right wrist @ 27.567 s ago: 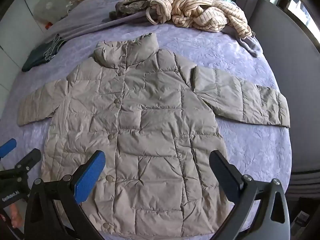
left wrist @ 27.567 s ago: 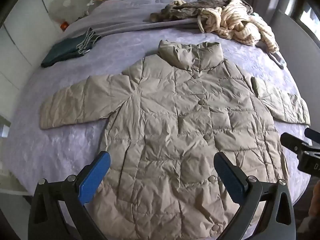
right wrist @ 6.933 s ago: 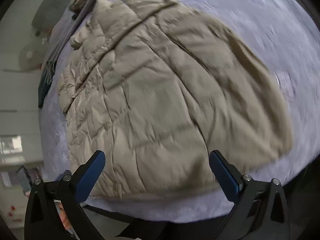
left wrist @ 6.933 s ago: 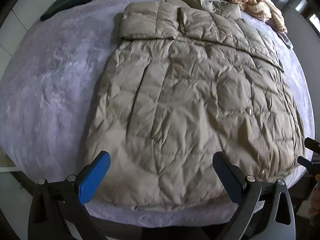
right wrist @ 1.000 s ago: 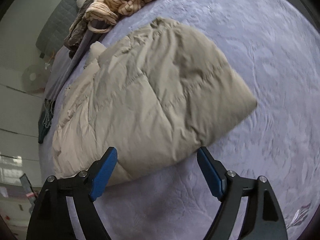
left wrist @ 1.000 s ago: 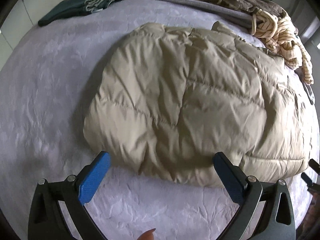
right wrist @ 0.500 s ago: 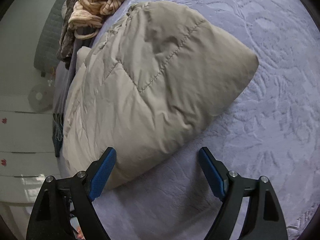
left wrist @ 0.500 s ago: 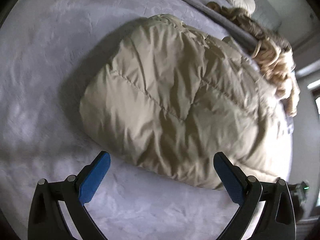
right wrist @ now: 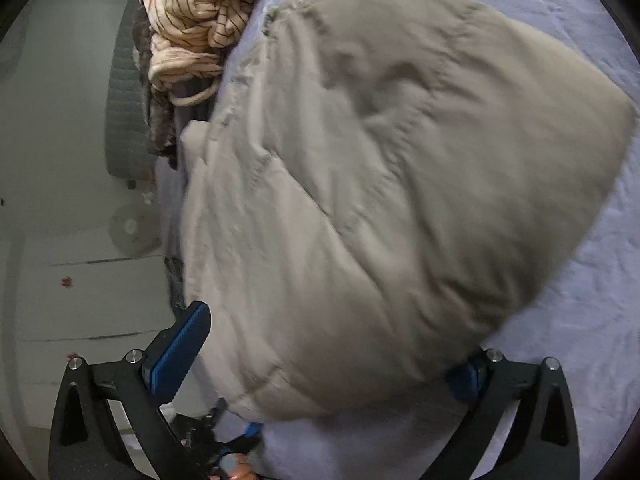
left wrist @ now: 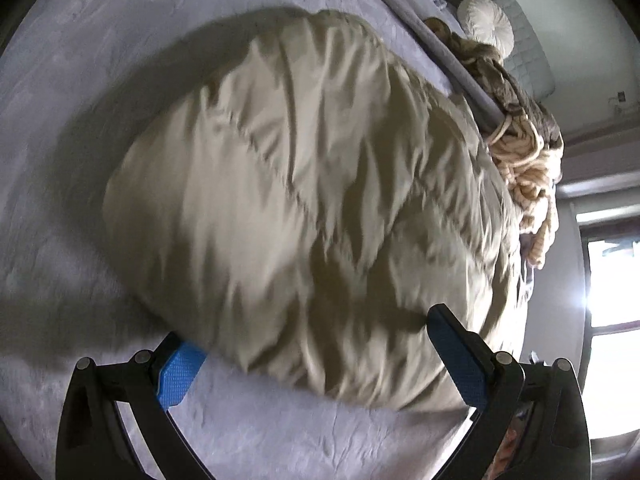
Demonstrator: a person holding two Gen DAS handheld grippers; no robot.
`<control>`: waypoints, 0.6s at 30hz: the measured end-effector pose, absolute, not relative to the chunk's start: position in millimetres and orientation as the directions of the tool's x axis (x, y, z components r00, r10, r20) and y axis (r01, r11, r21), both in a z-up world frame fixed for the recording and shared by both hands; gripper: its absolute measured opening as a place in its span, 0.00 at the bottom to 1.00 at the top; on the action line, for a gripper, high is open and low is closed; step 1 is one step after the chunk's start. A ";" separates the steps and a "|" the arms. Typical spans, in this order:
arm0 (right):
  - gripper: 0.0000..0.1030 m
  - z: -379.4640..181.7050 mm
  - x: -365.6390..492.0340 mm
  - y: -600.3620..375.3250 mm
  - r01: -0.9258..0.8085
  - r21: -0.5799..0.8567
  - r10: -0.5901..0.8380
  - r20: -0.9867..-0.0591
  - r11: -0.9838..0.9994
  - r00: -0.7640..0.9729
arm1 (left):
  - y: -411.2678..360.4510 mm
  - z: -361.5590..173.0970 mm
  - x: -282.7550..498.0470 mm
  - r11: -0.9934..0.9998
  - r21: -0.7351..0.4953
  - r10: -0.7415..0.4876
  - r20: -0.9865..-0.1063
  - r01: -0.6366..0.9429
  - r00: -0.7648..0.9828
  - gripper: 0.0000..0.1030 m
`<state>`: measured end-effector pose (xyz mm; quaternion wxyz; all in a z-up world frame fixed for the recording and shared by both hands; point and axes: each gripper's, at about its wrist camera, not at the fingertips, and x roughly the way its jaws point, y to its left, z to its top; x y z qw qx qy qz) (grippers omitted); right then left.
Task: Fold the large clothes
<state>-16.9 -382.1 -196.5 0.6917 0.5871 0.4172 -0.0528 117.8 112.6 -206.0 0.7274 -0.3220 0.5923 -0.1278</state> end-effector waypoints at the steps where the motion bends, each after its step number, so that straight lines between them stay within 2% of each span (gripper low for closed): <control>1: 1.00 -196.2 -13.3 -381.7 0.552 0.779 0.427 -0.625 0.296 0.653 | 112.4 -206.2 125.5 0.755 -0.624 -0.570 -0.776 -0.200 0.271 1.00; 5: 1.00 -198.7 -5.4 -382.0 0.542 0.792 0.454 -0.607 0.280 0.653 | 108.8 -209.5 144.4 0.718 -0.652 -0.577 -0.753 -0.243 0.316 1.00; 10: 1.00 -210.8 11.0 -377.3 0.550 0.777 0.485 -0.625 0.307 0.612 | 99.6 -227.6 157.1 0.709 -0.625 -0.523 -0.777 -0.327 0.351 1.00; 11: 1.00 -212.5 15.9 -375.3 0.552 0.769 0.484 -0.635 0.324 0.601 | 99.6 -227.6 157.8 0.704 -0.621 -0.510 -0.779 -0.344 0.364 0.94; 12: 1.00 -213.2 18.2 -374.8 0.551 0.764 0.485 -0.641 0.334 0.595 | 101.7 -226.0 158.0 0.700 -0.618 -0.497 -0.782 -0.359 0.376 0.75; 13: 1.00 -213.6 21.1 -374.2 0.550 0.762 0.486 -0.645 0.343 0.590 | 99.4 -224.2 159.4 0.692 -0.628 -0.503 -0.774 -0.356 0.385 0.63; 14: 1.00 -213.9 23.4 -374.6 0.548 0.763 0.490 -0.642 0.343 0.589 | 99.5 -222.7 160.3 0.676 -0.651 -0.524 -0.754 -0.345 0.395 0.38; 15: 1.00 -214.0 23.7 -375.5 0.547 0.767 0.494 -0.637 0.335 0.591 | 101.1 -220.0 160.5 0.660 -0.673 -0.546 -0.735 -0.334 0.403 0.29; 17: 0.94 -215.1 21.2 -378.9 0.554 0.774 0.501 -0.627 0.307 0.597 | 100.2 -207.0 159.3 0.700 -0.652 -0.521 -0.745 -0.291 0.416 0.21; 18: 0.72 -215.4 19.5 -380.9 0.564 0.772 0.500 -0.627 0.295 0.597 | 99.3 -198.8 156.0 0.730 -0.634 -0.503 -0.752 -0.258 0.425 0.20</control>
